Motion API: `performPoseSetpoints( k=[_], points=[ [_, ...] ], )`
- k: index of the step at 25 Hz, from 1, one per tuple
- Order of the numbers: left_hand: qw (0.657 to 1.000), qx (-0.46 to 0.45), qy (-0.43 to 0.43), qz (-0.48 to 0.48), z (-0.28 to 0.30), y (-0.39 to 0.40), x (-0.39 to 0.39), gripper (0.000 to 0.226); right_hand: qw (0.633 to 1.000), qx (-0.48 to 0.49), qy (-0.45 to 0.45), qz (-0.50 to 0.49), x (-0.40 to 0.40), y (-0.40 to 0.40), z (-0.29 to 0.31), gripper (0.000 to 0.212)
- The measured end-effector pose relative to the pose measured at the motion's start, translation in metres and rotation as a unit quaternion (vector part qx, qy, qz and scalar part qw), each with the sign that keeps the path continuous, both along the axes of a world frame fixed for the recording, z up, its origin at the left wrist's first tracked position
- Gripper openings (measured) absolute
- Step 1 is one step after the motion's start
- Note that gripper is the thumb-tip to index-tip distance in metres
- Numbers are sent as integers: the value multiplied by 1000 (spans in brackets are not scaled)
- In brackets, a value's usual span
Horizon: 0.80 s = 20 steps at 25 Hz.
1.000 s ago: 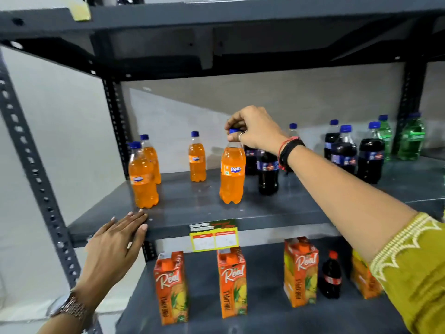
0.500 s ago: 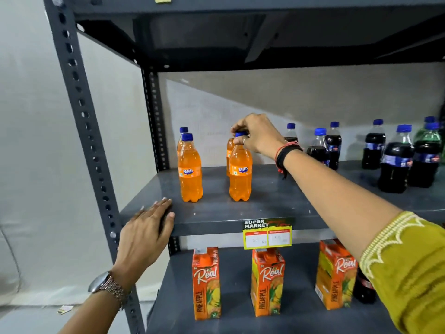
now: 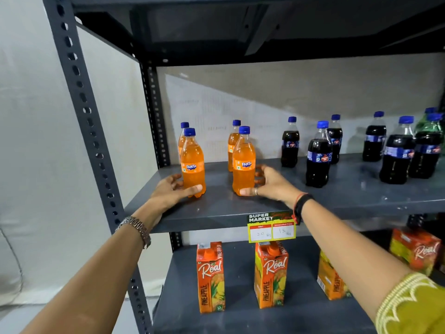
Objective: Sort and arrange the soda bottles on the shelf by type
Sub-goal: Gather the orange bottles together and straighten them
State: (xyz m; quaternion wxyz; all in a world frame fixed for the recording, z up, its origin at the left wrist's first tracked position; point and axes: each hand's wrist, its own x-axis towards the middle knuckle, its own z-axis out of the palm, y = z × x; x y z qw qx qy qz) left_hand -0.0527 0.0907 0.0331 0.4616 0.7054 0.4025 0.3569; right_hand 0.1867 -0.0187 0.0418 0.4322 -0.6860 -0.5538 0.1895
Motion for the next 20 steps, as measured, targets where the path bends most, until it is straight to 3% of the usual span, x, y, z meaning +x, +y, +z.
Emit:
performPoseSetpoints(
  k=[6,20],
  points=[
    [998,48,39,13,-5,6,5,86,1000,15,-4,-15,3,7,-8,76],
    [994,56,22,95,-10,9,2,91,998,24,52,-3,8,9,-12,72]
  ],
)
